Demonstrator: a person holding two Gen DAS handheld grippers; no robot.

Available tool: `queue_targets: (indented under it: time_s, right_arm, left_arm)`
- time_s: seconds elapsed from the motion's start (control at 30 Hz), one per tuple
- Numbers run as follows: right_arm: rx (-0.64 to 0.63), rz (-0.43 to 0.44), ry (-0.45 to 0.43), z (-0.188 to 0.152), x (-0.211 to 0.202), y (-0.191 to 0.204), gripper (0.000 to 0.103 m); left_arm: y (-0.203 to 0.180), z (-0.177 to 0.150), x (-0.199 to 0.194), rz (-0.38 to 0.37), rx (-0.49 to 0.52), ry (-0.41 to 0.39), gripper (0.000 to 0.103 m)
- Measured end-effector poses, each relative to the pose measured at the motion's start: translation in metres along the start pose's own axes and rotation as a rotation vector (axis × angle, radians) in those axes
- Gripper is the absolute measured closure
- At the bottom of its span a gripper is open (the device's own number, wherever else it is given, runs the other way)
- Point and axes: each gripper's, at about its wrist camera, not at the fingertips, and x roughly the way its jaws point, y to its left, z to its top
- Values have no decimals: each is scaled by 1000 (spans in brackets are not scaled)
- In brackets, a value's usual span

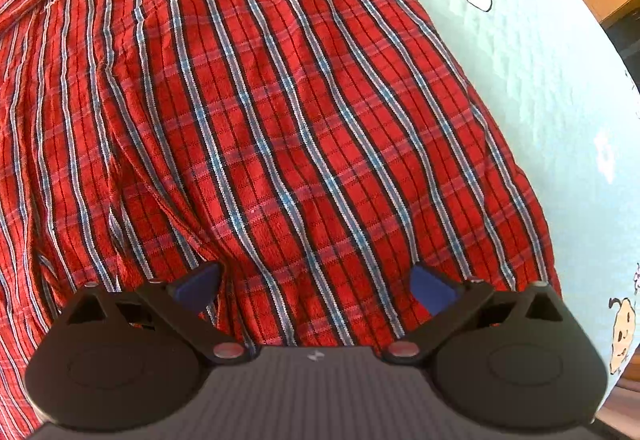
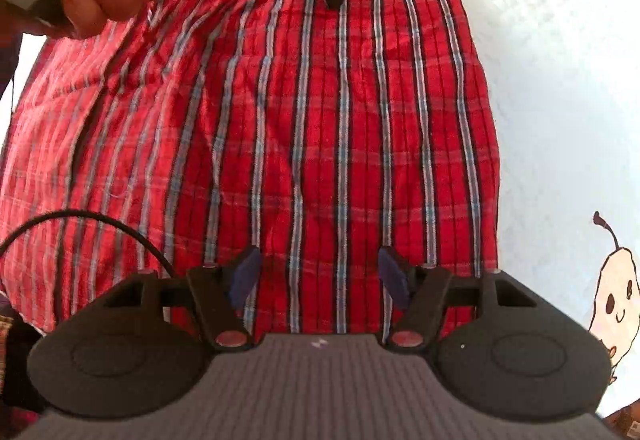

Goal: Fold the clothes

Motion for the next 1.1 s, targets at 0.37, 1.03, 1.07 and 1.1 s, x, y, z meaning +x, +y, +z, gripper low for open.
queue_targets:
  time_s: [0.37, 1.03, 1.07, 1.1]
  right_arm:
    - [21, 11, -71, 54, 6, -10, 37]
    - [23, 6, -66, 65, -10, -3, 36]
    - [17, 4, -56, 62, -8, -3, 36]
    - [18, 3, -44, 60, -7, -3, 36]
  left_arm:
    - [11, -8, -6, -24, -16, 8, 0]
    - [9, 9, -9, -45, -22, 32, 0]
    - [8, 8, -9, -45, -20, 32, 0]
    - [8, 8, -9, -44, -19, 32, 0]
